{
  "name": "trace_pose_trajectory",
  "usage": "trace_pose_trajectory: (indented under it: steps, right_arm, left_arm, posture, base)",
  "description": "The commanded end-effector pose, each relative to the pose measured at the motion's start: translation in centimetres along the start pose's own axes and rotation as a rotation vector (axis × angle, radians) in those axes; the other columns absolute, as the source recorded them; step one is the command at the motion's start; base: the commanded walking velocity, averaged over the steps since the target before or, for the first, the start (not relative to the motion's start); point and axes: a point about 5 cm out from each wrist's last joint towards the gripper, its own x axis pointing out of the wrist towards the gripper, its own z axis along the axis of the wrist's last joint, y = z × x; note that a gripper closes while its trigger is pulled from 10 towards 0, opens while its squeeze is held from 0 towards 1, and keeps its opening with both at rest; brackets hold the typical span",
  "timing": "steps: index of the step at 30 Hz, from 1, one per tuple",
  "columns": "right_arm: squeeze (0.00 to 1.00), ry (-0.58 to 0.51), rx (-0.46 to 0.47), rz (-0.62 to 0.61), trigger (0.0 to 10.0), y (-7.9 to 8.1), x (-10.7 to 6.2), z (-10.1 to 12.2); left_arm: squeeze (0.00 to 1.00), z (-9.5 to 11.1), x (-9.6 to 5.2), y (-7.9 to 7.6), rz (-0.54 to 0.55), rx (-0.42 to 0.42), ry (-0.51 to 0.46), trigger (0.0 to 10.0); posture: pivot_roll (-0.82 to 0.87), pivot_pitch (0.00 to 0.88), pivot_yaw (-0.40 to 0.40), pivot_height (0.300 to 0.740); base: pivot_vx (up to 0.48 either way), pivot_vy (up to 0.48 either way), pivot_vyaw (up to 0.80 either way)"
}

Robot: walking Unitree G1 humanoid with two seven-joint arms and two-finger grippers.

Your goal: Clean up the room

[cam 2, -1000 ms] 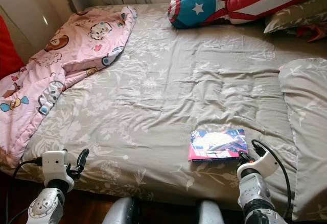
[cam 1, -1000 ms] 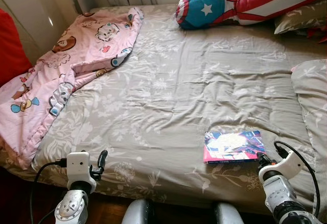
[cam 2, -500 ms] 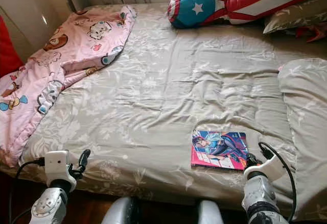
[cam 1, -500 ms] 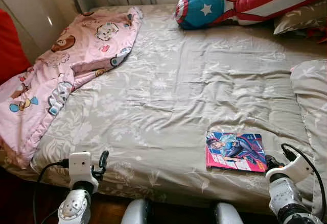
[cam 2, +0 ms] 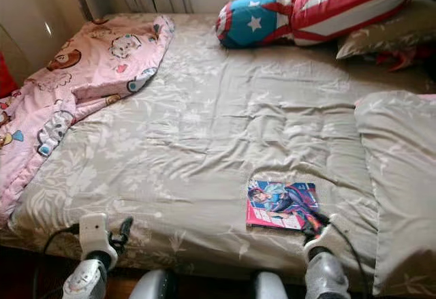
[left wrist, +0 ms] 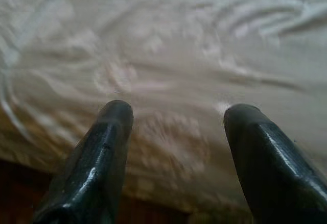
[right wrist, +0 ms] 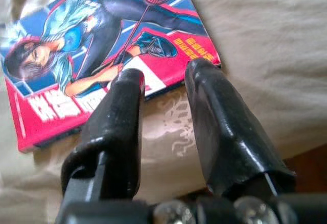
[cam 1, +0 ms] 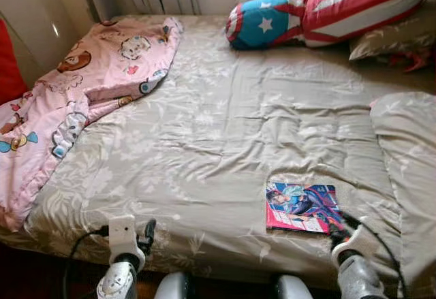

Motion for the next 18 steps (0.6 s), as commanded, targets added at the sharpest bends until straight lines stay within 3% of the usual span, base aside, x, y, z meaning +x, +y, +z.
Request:
trace_pose_trajectory:
  steps: [1,3,4,9,12,14,18]
  right_arm:
    - [0.00,0.020,-0.055,0.014,10.0,0.4,-0.2,-0.8]
    - [0.00,0.045,-0.073,0.028,10.0,0.7,-0.3,-1.4]
    - [0.00,0.075,-0.139,0.038,10.0,0.9,-0.5,-2.0]
    - [0.00,0.124,-0.249,0.077,10.0,1.2,-0.9,-3.4]
    - [0.00,0.162,-0.239,0.063,10.0,0.9,-1.2,-4.1]
    - [0.00,0.210,-0.260,0.071,10.0,0.7,-1.5,-5.0]
    - [0.00,0.283,-0.306,0.062,10.0,-0.1,-2.3,-6.5]
  left_arm:
    - [0.00,-1.2,-0.3,0.2,0.012,0.015,0.059,10.0]
    - [0.00,-1.7,-0.4,0.1,0.015,0.008,0.085,10.0]
    - [0.00,-2.4,-0.4,-0.1,0.018,0.004,0.122,10.0]
    - [0.00,-3.4,-0.6,-0.3,0.021,0.014,0.182,10.0]
    - [0.00,-4.4,-1.0,-0.4,0.016,0.006,0.256,10.0]
    - [0.00,-5.7,-1.5,-0.4,0.038,-0.072,0.358,10.0]
    - [0.00,-6.5,-2.0,-0.4,0.023,-0.050,0.418,10.0]
  posture:
    - [-0.15,0.000,0.027,0.640]
    - [-0.16,0.000,0.023,0.640]
    - [-0.17,0.000,0.013,0.640]
    - [-0.16,0.000,0.001,0.650]
    - [-0.15,0.000,-0.004,0.665]
    - [-0.15,0.000,-0.009,0.680]
    - [-0.15,0.000,-0.014,0.705]
  base:
    - [0.000,0.000,0.00]
    - [0.000,0.000,0.00]
    - [0.000,0.000,0.00]
    - [0.000,0.000,0.00]
    - [0.000,0.000,0.00]
    - [0.000,0.000,0.00]
    - [0.000,0.000,0.00]
